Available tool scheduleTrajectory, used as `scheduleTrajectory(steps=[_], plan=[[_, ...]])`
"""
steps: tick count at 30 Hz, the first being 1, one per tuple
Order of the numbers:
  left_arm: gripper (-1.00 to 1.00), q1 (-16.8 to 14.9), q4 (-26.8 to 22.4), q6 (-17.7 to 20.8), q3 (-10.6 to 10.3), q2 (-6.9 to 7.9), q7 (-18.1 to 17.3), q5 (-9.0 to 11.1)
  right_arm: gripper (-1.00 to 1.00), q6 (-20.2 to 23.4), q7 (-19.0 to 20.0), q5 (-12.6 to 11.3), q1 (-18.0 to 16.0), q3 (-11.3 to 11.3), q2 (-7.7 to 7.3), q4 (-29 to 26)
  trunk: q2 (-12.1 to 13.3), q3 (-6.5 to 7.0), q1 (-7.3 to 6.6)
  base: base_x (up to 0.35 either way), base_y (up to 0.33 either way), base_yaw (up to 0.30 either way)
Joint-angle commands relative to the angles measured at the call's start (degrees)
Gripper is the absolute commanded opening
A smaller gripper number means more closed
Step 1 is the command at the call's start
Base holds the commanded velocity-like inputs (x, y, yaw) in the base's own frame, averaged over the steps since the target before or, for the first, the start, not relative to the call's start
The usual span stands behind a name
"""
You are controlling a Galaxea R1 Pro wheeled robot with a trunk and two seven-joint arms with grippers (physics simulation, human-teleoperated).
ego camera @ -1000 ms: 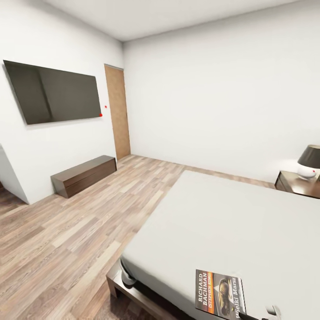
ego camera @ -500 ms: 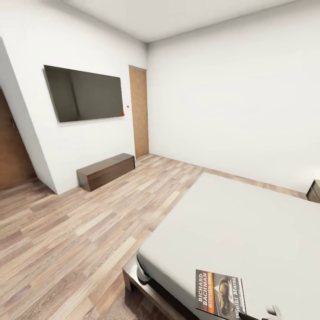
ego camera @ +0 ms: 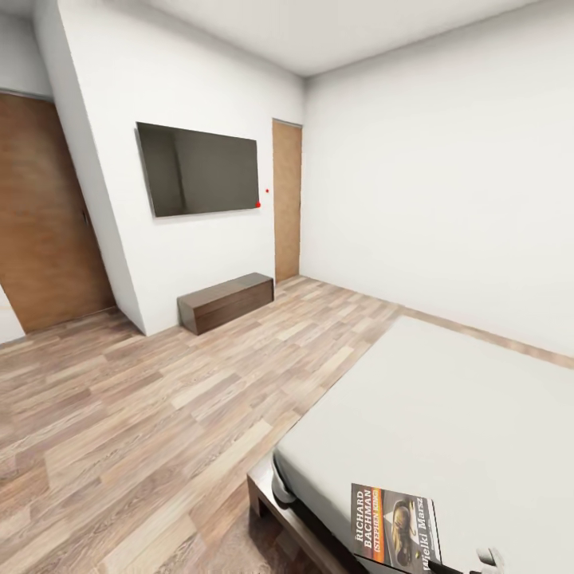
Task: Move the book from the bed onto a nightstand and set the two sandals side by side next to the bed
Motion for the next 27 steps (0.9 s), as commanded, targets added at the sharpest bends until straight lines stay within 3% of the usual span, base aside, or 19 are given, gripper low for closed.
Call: scheduleTrajectory(steps=[1, 27], plan=[[1.0, -0.06, 0.09, -0.12, 0.44, 0.01, -0.26, -0.11, -1.0, -0.23, 0.18, -0.41, -0.11, 0.07, 0.0, 0.18, -0.09, -0.1, 0.02, 0.0, 0.0, 0.295], [1.0, -0.06, 0.09, -0.12, 0.46, 0.01, -0.26, -0.11, -1.0, -0.23, 0.01, -0.39, -0.11, 0.07, 0.0, 0.18, -0.09, -0.1, 0.02, 0.0, 0.0, 0.294]])
